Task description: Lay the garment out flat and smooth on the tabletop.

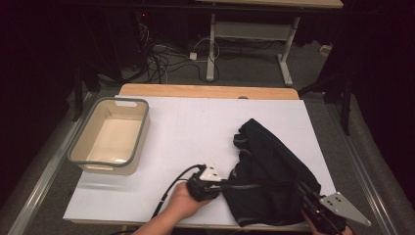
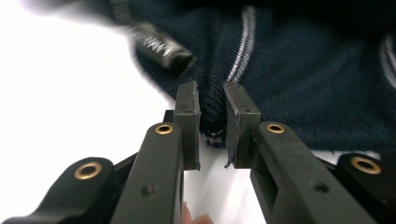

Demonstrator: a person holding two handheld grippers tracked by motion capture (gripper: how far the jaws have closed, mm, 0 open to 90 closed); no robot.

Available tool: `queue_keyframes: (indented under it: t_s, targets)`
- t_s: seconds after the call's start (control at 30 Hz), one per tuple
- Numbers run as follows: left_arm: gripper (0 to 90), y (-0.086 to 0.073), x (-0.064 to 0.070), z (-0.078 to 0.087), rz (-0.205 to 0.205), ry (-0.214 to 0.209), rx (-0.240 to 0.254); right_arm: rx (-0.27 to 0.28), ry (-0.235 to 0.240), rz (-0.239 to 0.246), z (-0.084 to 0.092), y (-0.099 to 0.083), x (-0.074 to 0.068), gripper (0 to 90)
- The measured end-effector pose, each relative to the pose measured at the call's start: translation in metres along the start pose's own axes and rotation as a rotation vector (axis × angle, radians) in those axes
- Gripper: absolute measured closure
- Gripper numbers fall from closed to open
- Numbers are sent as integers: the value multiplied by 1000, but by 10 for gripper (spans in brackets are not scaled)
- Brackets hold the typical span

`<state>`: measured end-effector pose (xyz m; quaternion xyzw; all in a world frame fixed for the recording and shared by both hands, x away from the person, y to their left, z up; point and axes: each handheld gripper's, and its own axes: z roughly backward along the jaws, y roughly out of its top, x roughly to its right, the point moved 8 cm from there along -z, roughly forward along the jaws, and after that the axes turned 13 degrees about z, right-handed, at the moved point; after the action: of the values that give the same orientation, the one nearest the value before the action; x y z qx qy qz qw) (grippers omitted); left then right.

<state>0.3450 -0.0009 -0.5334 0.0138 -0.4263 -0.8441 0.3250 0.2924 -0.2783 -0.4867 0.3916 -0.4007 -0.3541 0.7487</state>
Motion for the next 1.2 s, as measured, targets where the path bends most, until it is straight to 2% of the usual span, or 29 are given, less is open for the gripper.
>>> queue_keyframes:
  t_s: [0.1,0.2,0.33,0.4,0.47,0.6,0.7,0.77,0.83,0.93,1.0,1.1,1.2]
  targets:
    - [760,-10,-34,22,84,64,36,4,53,35,-16,9,-16,820]
    - [761,-17,-68,49,168,138,96,9,113,81,-32,19,-36,822]
    - [761,-27,-108,76,232,272,143,16,172,116,-44,28,-58,825]
    - [761,-31,-122,82,253,311,143,16,181,124,-47,29,-62,825]
    - [758,-32,-126,80,269,308,136,11,178,120,-48,29,-61,825]
    - [708,-32,-118,72,268,287,110,1,181,102,-48,24,-58,824]
    - [524,-28,-109,75,270,274,134,0,187,105,-48,23,-60,822]
    - [434,-26,-101,80,269,267,157,4,193,104,-50,24,-61,819]
    - [373,-25,-89,83,267,236,177,9,202,101,-53,27,-63,818]
    - [309,-27,-66,82,226,180,175,17,216,103,-60,32,-66,817]
    - [270,-27,-47,79,198,118,174,20,224,107,-65,35,-68,816]
    - [206,-23,-18,71,139,48,169,18,233,113,-70,37,-72,816]
    - [178,-21,10,55,62,3,133,21,236,118,-71,38,-73,816]
